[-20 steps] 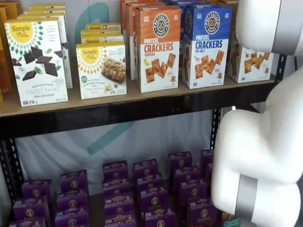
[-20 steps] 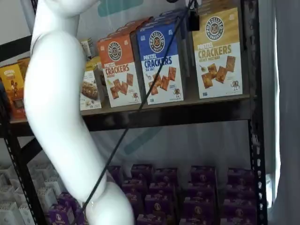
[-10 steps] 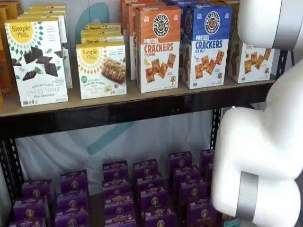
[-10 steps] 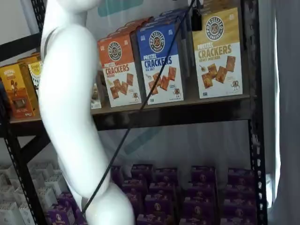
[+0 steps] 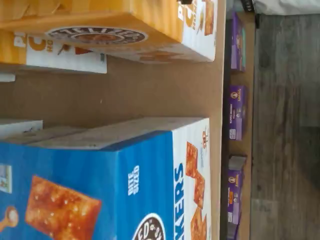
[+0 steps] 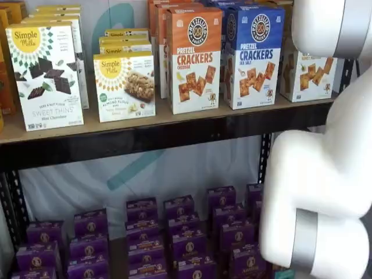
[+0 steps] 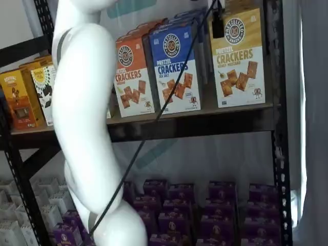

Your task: Retrieve the yellow and white box located on the top shelf, the sixth one from the left

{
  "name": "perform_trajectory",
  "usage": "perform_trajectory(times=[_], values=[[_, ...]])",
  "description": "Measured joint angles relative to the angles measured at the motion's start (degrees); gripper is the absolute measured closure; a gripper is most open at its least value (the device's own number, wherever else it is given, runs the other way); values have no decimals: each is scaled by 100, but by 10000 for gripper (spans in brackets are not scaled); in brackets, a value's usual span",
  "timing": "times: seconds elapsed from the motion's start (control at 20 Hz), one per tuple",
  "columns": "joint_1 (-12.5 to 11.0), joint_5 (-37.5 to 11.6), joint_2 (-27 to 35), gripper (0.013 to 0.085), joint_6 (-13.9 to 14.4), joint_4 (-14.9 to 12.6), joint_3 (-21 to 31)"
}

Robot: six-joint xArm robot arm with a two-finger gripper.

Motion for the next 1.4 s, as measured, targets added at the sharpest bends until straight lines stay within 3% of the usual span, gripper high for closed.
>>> perform_trajectory(times=[0.45,0.8,1.3,1.4], values=[[133,780,420,130,93,-480,-683],[281,534,216,130,120,-739,-318],[302,482,143,130,105,-837,-232],[296,472,132,210,98,-838,-232]])
